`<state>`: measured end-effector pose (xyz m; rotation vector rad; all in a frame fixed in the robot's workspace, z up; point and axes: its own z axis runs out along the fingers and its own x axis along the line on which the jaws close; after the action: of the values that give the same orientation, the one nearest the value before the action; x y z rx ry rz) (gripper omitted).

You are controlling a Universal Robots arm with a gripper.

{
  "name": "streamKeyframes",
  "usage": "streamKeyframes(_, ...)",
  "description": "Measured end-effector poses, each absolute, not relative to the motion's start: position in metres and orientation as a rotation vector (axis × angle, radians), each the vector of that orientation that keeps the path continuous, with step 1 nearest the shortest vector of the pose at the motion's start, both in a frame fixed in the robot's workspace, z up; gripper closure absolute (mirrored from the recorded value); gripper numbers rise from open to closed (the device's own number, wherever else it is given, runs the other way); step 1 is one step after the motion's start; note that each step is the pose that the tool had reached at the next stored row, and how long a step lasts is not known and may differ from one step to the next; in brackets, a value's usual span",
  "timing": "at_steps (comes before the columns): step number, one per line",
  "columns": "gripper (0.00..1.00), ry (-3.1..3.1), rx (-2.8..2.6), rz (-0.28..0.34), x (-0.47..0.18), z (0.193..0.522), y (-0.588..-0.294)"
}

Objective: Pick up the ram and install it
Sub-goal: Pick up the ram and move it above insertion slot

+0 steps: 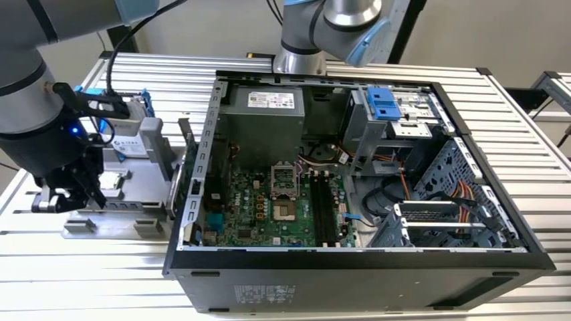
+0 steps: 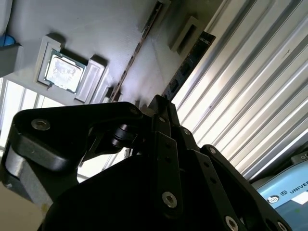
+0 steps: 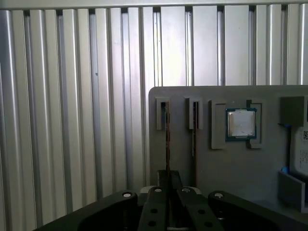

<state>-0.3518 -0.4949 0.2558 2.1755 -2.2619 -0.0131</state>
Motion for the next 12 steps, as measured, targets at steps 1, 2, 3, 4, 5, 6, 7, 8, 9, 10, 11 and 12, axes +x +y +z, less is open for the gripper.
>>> streamKeyframes(1, 1.00, -2.262, 2.175, -0.013, -0.3518, 0.2562, -0.4949)
streamKeyframes(2, 1.00, -2.262, 2.176, -0.013, -0.3518, 0.2566, -0.4949)
streamKeyframes(3, 1.00, -2.262, 2.176, -0.013, -0.3518, 0.2570, -0.4949)
streamKeyframes(4, 1.00, -2.262, 2.176, -0.013, -0.3518, 0.2574, -0.4948)
streamKeyframes(5, 1.00, -2.262, 2.176, -0.013, -0.3518, 0.2578, -0.4949)
streamKeyframes(6, 1.00, -2.262, 2.176, -0.013, -0.3518, 0.2581, -0.4949)
streamKeyframes(7, 1.00, -2.262, 2.176, -0.013, -0.3518, 0.2585, -0.4949)
streamKeyframes(8, 1.00, -2.262, 2.176, -0.013, -0.3518, 0.2589, -0.4949)
streamKeyframes(9, 1.00, -2.262, 2.175, -0.013, -0.3518, 0.2593, -0.4949)
streamKeyframes(10, 1.00, -2.262, 2.176, -0.013, -0.3518, 0.2596, -0.4949)
streamKeyframes(11, 1.00, -2.262, 2.176, -0.013, -0.3518, 0.2600, -0.4949)
streamKeyframes(12, 1.00, -2.262, 2.176, -0.013, -0.3518, 0.2603, -0.4949)
